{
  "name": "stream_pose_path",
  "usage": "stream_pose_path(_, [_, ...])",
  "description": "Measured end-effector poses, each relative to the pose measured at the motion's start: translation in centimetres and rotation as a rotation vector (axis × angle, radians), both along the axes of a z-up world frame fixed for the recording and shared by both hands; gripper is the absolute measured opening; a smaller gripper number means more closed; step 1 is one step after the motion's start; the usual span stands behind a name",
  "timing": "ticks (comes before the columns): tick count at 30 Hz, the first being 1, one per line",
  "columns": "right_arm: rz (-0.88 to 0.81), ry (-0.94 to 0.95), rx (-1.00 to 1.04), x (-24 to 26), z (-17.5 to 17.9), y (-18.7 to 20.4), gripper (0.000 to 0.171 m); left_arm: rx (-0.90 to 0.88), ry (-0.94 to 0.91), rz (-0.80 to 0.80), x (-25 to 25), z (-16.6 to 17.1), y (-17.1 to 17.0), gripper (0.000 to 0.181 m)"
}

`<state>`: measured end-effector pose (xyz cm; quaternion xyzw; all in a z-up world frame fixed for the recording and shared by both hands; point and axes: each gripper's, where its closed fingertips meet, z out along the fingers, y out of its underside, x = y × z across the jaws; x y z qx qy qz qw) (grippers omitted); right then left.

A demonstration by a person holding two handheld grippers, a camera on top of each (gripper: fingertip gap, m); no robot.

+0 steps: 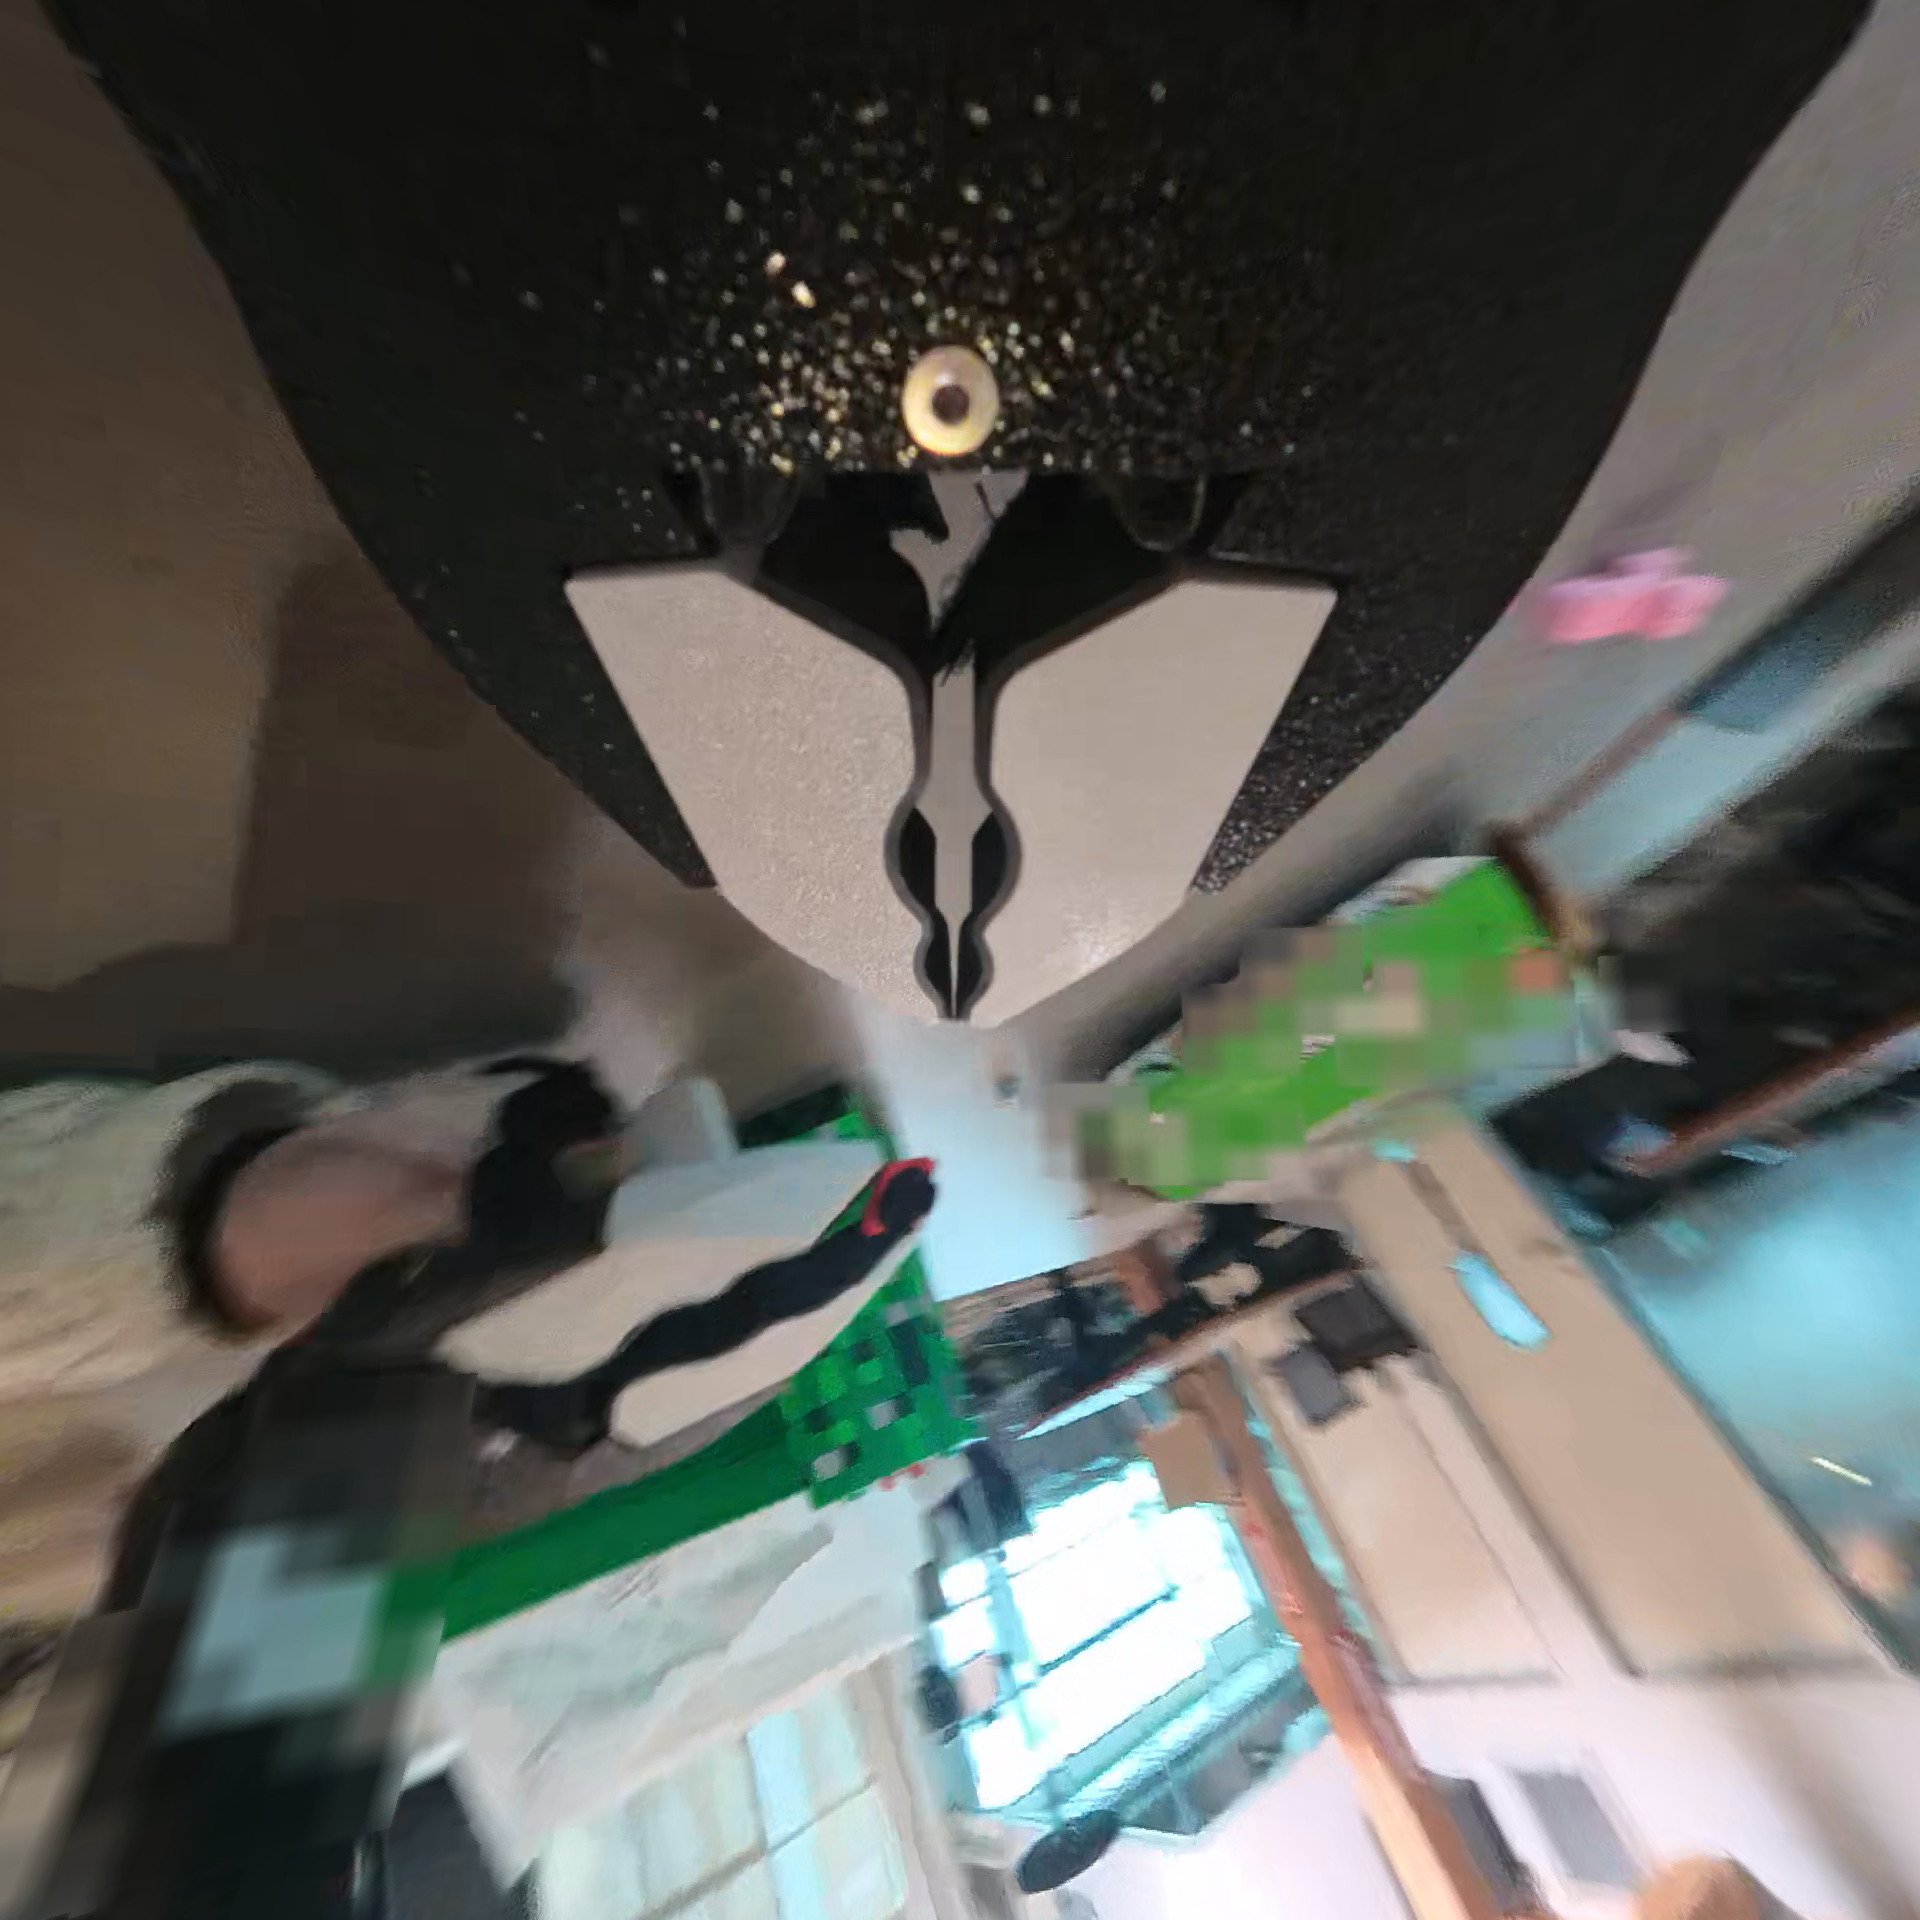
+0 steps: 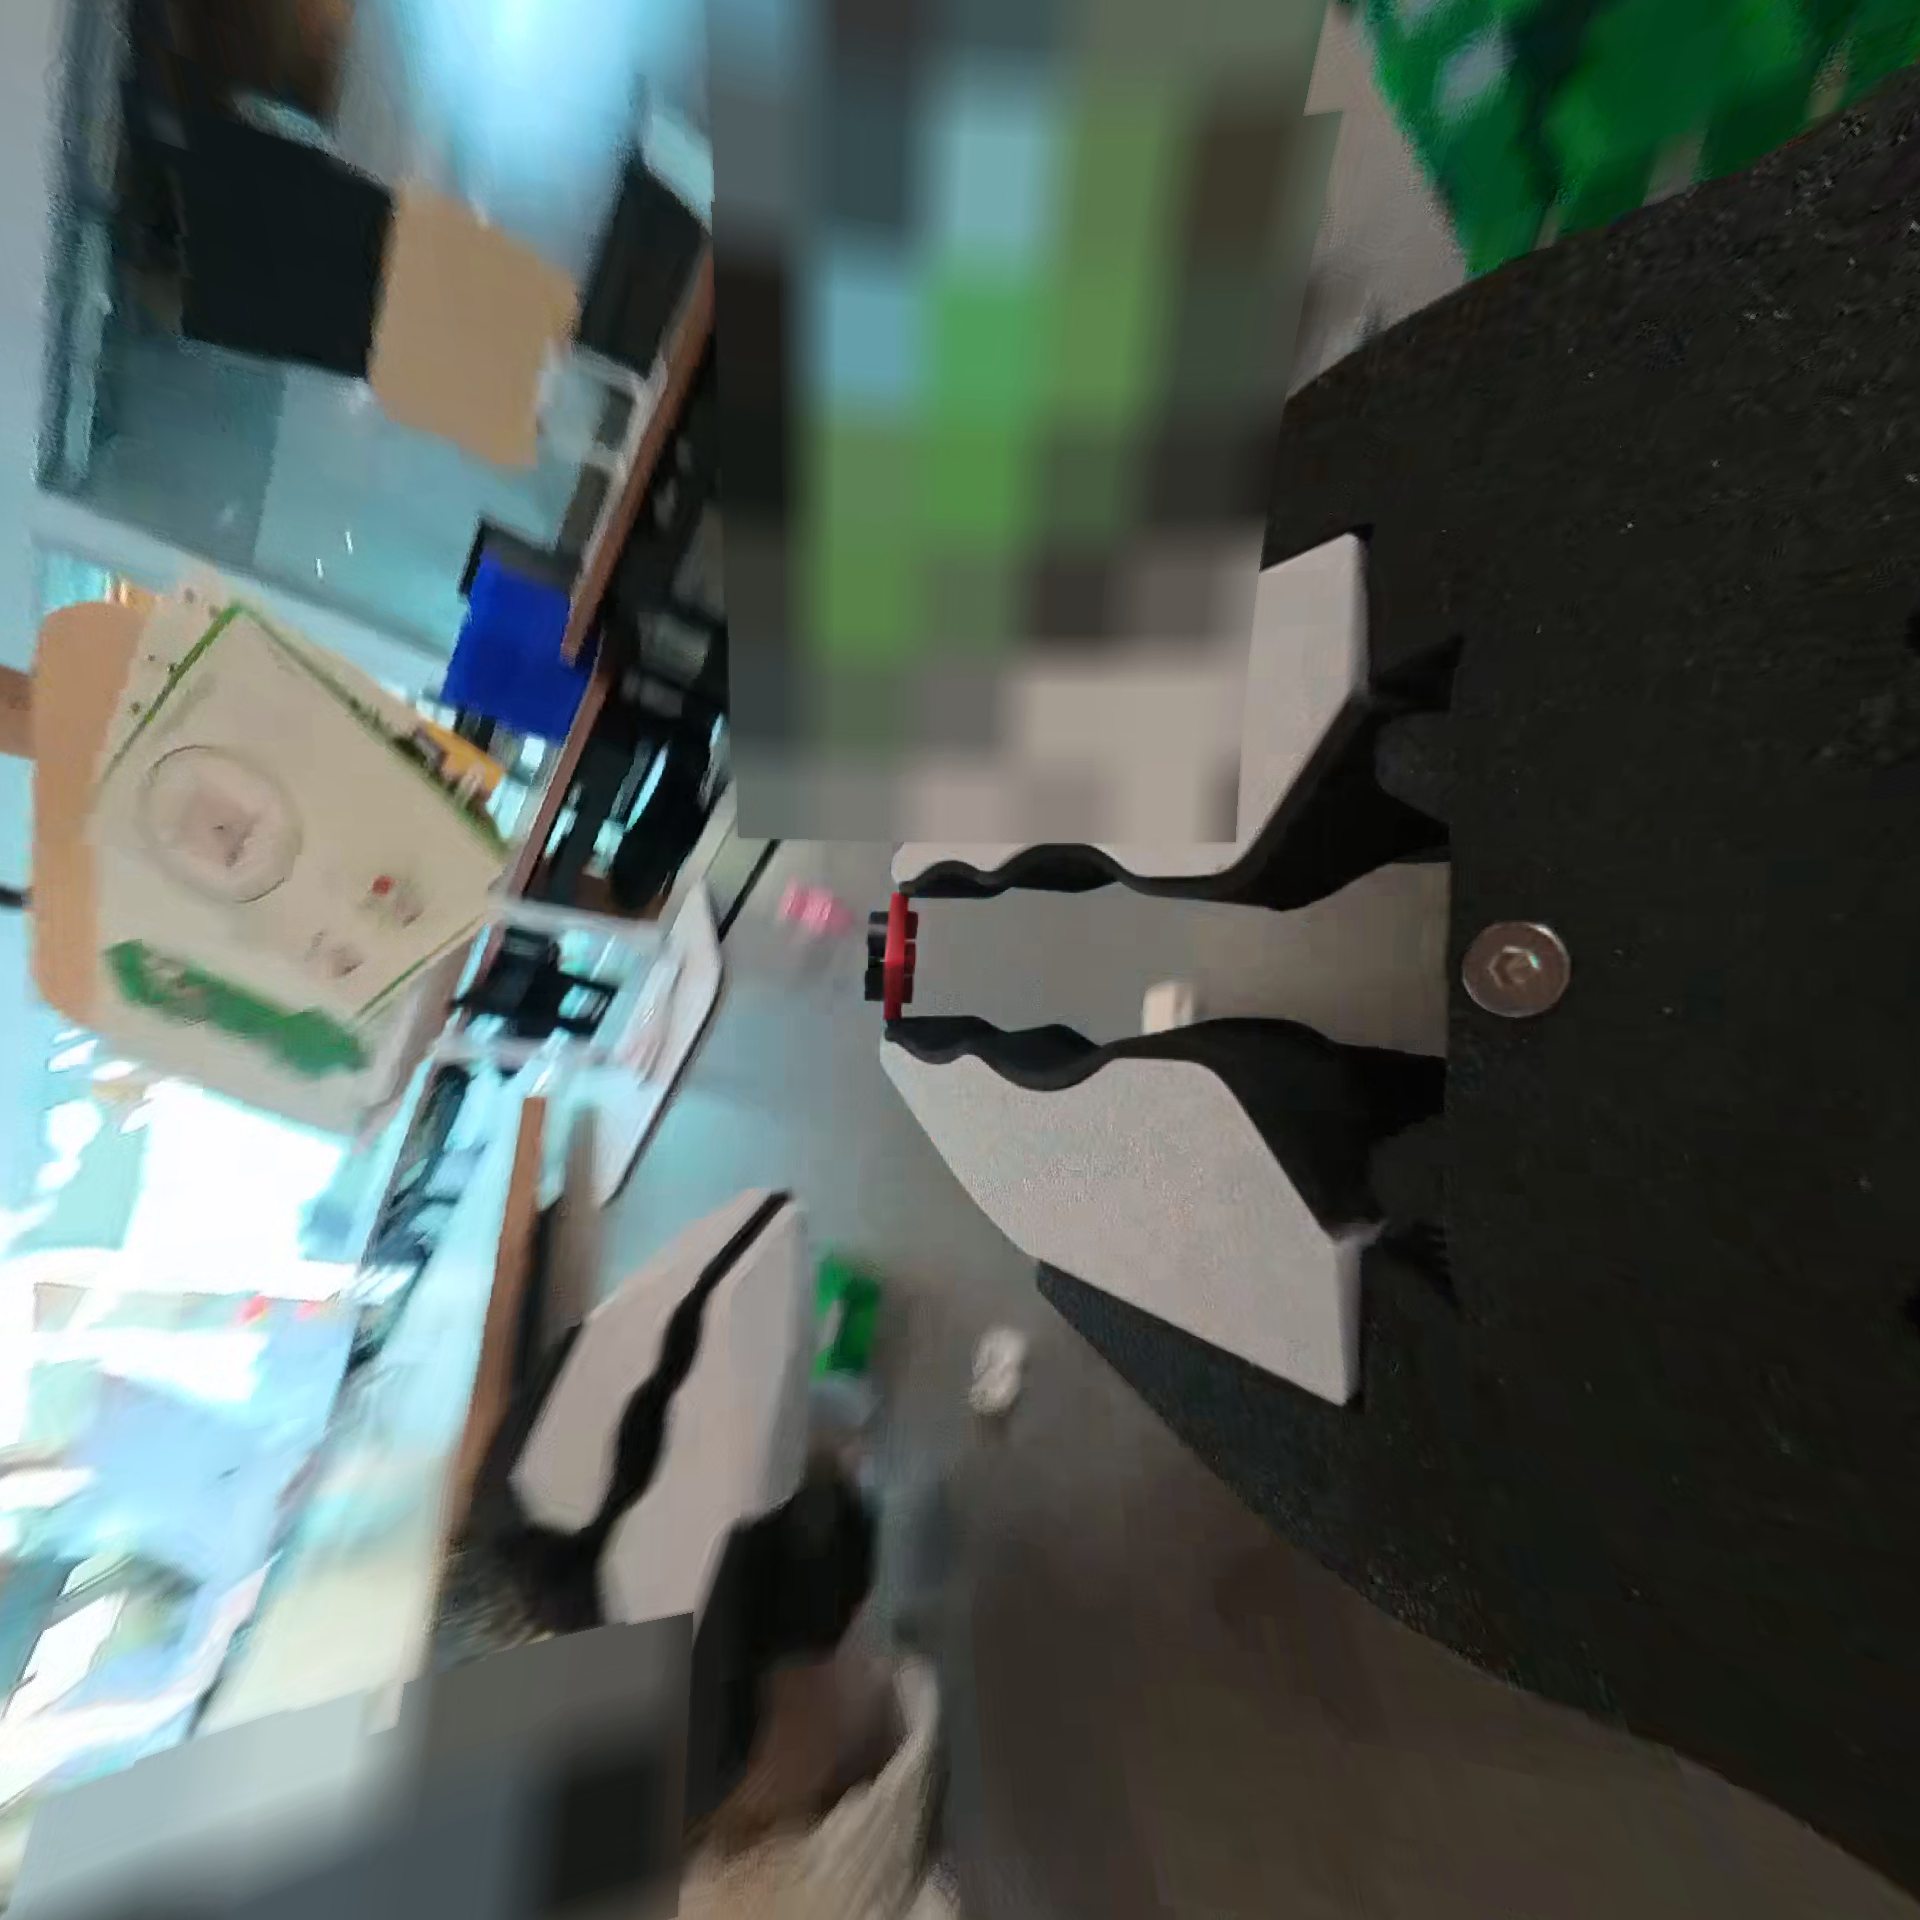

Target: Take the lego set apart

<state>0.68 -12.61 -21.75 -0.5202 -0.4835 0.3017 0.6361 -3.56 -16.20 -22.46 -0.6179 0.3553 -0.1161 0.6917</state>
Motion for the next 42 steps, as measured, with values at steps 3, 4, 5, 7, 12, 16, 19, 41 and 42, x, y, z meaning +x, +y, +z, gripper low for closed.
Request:
stream_pose_path(3, [-0.106, -0.165, 0.32, -0.2, -0.6, -0.2, 0.021, -0.149, -0.199, -0.142, 0.6, 0.4, -0.5, 0.008])
stream_pose_path(4, [-0.117, -0.209, 0.413, -0.4, -0.8, -0.5, 0.02, -0.156, -0.248, -0.156, 0.4, 0.7, -0.5, 0.009])
stream_pose_path(5, [-0.121, -0.251, 0.494, -0.7, -1.0, -0.9, 0.021, -0.155, -0.286, -0.161, 0.1, 1.1, -0.6, 0.01])
stream_pose_path(7, [-0.122, -0.309, 0.625, -1.2, -1.3, -1.6, 0.02, -0.165, -0.317, -0.158, -0.2, 1.2, -0.4, 0.012])
stream_pose_path(12, [-0.095, -0.354, 0.816, -2.0, -1.4, -3.4, 0.02, -0.231, -0.258, -0.24, 1.2, 0.4, -1.2, 0.022])
stream_pose_path(16, [-0.08, -0.371, 0.9, -2.3, -1.5, -4.3, 0.02, -0.243, -0.216, -0.27, 1.9, 0.0, -1.6, 0.026])
stream_pose_path(19, [-0.069, -0.39, 0.922, -2.5, -1.8, -4.5, 0.02, -0.242, -0.192, -0.29, 2.2, -0.2, -1.9, 0.025])
stream_pose_path(41, [-0.071, -0.376, 0.986, -2.5, -1.5, -5.2, 0.021, -0.239, -0.158, -0.32, 2.6, -0.4, -2.4, 0.018])
stream_pose_path(42, [-0.074, -0.376, 0.987, -2.6, -1.5, -5.1, 0.021, -0.233, -0.157, -0.316, 2.6, -0.3, -2.4, 0.018])
